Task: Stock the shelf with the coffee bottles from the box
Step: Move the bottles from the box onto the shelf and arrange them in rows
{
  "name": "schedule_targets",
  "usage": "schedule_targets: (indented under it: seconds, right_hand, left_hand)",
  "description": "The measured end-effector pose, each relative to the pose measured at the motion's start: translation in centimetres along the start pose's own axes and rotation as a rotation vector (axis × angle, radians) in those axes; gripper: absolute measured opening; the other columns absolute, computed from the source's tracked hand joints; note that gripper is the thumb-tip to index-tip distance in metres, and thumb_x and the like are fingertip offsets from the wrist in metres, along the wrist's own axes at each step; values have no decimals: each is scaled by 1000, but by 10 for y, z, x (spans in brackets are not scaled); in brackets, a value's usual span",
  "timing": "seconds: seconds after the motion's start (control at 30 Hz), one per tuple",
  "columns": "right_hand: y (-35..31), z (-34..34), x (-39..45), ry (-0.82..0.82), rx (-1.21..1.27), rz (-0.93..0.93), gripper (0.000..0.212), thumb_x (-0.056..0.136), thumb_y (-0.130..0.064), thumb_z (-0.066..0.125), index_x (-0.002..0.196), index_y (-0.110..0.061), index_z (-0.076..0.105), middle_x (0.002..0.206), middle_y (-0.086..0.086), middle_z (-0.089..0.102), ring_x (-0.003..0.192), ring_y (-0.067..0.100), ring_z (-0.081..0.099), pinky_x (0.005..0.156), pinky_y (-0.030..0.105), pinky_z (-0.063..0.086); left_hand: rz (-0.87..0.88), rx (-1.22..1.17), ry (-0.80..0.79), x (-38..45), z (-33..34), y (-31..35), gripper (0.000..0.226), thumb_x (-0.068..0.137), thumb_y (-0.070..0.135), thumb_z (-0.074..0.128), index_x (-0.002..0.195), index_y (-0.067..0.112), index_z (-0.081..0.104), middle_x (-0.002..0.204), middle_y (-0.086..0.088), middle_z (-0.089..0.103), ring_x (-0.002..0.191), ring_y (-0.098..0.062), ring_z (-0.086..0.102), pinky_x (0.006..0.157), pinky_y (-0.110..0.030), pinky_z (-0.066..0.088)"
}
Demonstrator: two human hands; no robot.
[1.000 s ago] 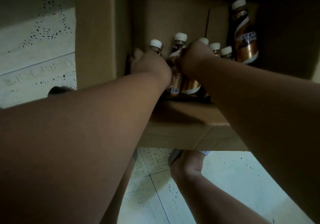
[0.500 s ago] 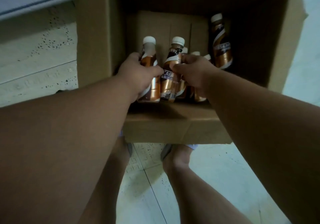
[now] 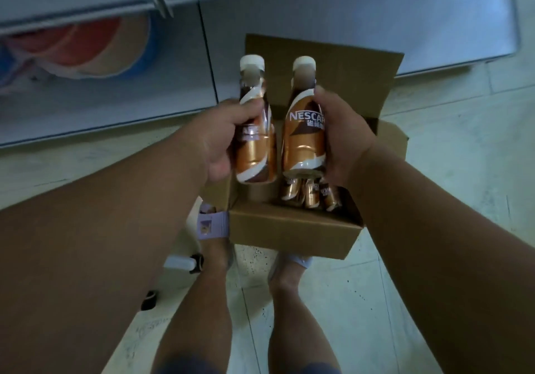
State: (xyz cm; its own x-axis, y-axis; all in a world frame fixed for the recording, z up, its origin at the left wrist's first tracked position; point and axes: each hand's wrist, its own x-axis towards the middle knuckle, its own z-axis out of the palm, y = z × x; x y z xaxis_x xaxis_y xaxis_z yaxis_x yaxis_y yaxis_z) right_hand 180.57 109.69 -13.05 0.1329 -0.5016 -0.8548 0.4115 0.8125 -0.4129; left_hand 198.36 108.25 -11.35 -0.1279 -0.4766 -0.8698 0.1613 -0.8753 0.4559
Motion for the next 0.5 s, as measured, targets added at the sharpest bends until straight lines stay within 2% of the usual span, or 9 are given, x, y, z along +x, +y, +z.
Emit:
schedule_targets:
  seconds: [0.07,0.17,0.23,0.33,0.43,0.5]
  right_hand:
    - [-18,20,-20,51,-189,-94,36,92,-47,58,116,-20,58,104,11,73,91,29,73,83,52,57]
    - [-42,46,-36,73,-373,-300,28,98,-43,48,113,-21,59,103,9,69,90,27,72,80,50,59]
    - [-55,62,-37,100,-421,-370,29,99,-44,46,115,-23,58,103,6,69,90,24,72,78,47,60]
    - [-74,82,-30,119,-446,-431,31,99,-46,45,118,-24,56,103,5,69,90,22,72,80,48,60]
    - [-91,110,-28,104,-462,-456,32,98,-46,46,121,-25,55,103,4,69,91,22,72,81,50,59]
    - [-104,124,-26,107,-508,-499,32,99,-45,46,121,-25,55,102,3,70,89,21,72,80,49,59]
  left_hand:
    - [105,-1,-13,-18,1,19,26,88,23,65,113,18,62,91,-4,70,85,-23,68,79,-41,56]
    - [170,-44,-57,-28,-2,48,18,90,29,63,104,19,67,84,-2,72,82,-22,69,82,-44,55]
    - [204,-99,-37,-27,-8,64,19,91,30,60,99,16,70,83,-3,74,82,-22,70,82,-44,54]
    - [218,-152,-17,-23,-11,91,31,91,37,58,108,14,70,89,-8,75,86,-27,71,83,-48,54]
    - [260,-69,29,-26,-16,117,43,81,50,68,111,20,66,90,-6,76,89,-30,72,83,-53,54]
    - [317,7,66,-27,-17,134,45,75,50,75,107,20,65,93,-6,77,88,-31,73,83,-56,54]
